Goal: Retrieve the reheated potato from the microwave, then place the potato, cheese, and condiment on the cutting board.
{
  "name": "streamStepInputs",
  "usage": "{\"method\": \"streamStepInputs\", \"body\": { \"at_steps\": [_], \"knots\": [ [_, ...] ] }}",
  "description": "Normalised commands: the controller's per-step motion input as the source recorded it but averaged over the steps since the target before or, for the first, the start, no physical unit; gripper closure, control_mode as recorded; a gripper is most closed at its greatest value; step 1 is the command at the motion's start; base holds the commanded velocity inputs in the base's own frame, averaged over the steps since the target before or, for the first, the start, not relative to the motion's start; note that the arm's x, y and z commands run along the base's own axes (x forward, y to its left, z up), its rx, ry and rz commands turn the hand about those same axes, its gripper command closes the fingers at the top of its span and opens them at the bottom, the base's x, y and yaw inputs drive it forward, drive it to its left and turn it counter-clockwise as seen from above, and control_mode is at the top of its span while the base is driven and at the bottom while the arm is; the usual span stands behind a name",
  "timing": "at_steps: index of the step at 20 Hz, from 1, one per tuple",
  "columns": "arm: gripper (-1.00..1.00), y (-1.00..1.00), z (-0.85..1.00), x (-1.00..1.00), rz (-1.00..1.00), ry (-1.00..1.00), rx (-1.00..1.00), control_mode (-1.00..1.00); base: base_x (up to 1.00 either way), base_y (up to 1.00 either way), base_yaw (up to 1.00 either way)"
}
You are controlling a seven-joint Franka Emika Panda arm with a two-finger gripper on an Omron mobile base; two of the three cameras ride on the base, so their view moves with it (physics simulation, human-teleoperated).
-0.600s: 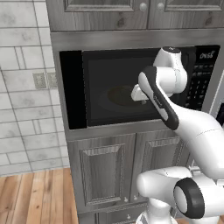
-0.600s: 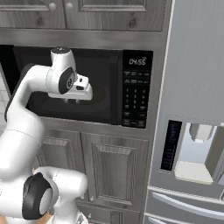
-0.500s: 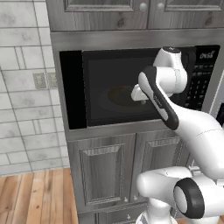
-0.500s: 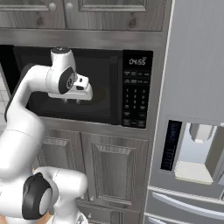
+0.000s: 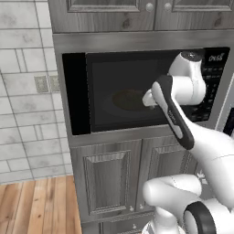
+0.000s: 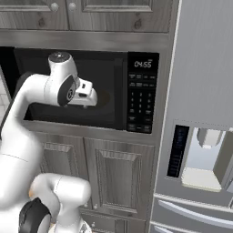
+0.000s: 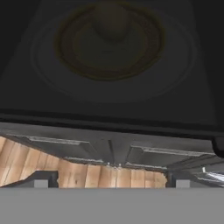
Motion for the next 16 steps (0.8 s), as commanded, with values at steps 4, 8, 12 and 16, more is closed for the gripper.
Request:
{"method": "streamStepInputs", "body": {
  "at_steps": [4, 8, 12, 16],
  "knots": [
    [-1.00, -0.37, 0.00, -0.37, -0.14, -0.36, 0.07, -1.00, 0.00, 0.00, 0.00],
    [-1.00, -0.41, 0.00, -0.22, -0.16, -0.22, 0.04, -1.00, 0.00, 0.00, 0.00],
    [-1.00, -0.49, 0.08, -0.03, -0.19, 0.00, 0.06, -1.00, 0.00, 0.00, 0.00],
    [-1.00, -0.48, 0.07, 0.01, -0.08, 0.01, 0.02, -1.00, 0.00, 0.00, 0.00]
  ]
}}
